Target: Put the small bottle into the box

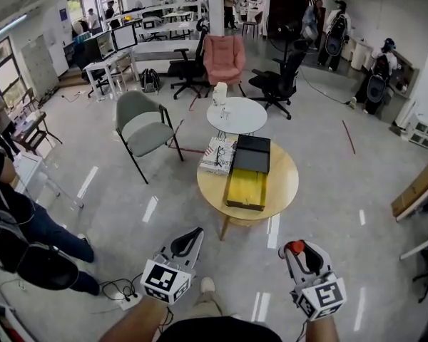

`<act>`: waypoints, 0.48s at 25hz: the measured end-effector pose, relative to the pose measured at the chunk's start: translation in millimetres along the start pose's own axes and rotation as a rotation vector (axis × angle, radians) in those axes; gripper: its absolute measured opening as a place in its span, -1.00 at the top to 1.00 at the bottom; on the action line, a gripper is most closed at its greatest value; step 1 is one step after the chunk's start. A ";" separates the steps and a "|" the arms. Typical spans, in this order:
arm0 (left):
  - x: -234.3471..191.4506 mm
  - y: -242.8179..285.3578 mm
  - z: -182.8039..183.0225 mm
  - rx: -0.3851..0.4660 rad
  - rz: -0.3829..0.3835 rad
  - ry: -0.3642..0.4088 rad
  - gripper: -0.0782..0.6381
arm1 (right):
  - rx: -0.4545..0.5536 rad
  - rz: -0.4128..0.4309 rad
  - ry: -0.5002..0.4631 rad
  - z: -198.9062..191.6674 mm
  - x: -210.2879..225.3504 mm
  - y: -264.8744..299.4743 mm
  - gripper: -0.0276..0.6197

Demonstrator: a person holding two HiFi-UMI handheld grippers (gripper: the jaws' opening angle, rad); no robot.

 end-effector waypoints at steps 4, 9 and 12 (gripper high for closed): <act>-13.4 20.3 -0.6 0.008 -0.036 0.011 0.73 | -0.005 -0.015 0.005 0.5 15.2 24.7 0.45; -32.4 45.0 -0.2 -0.001 -0.045 0.008 0.73 | -0.012 -0.041 0.014 7.6 35.5 49.9 0.45; -49.6 62.0 -2.5 -0.003 -0.041 -0.003 0.73 | -0.022 -0.046 0.021 7.8 42.1 67.9 0.45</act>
Point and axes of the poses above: the fingertips, and each gripper's own axes: y forward along the fingers, x to its right, z out of its top, the point moved 1 cm from there along -y, backward along the fingers, and after that the axes turned 2 degrees about y, right-handed, at the moved point
